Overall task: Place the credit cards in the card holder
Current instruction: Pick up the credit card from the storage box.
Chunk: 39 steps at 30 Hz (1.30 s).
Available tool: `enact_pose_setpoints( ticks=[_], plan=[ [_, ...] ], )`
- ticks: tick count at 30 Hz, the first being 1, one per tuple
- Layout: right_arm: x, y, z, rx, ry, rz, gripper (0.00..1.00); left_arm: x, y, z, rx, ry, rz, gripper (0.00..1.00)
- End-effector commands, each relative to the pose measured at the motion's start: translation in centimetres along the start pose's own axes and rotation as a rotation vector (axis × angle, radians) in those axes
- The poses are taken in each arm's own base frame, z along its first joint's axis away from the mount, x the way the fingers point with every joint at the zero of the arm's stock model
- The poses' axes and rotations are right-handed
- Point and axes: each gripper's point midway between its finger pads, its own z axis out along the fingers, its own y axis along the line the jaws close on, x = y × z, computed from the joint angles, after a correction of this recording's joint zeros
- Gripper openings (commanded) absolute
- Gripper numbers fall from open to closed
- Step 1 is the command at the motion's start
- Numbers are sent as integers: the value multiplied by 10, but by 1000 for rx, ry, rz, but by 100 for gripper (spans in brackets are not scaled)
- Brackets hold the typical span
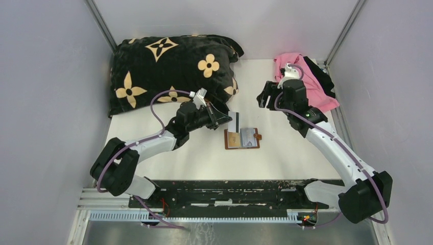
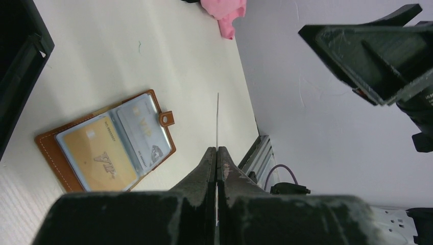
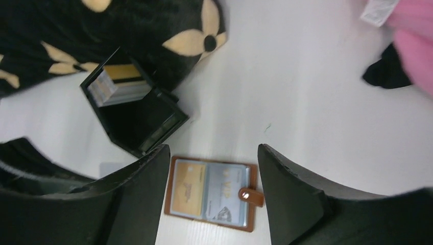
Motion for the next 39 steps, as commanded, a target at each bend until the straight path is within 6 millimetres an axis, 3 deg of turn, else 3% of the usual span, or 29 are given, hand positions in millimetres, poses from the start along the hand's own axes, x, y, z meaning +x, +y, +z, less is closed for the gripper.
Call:
enact_pose_setpoints(
  ticks=[1,12,27,30,39],
  plan=[
    [33,35,-7,-210,119,72,68,-17,-24,10,113,-35,7,3],
    [80,64,-8,-405,252,249,67,-21,-38,29,222,-15,-76,3],
    [88,79,1,-495,262,376,62,-20,-48,32,304,2,-156,3],
    [84,83,-1,-520,256,389,57,-18,-46,31,300,5,-159,3],
    [84,82,-9,-542,248,434,22,-13,-33,32,269,5,-177,3]
  ],
)
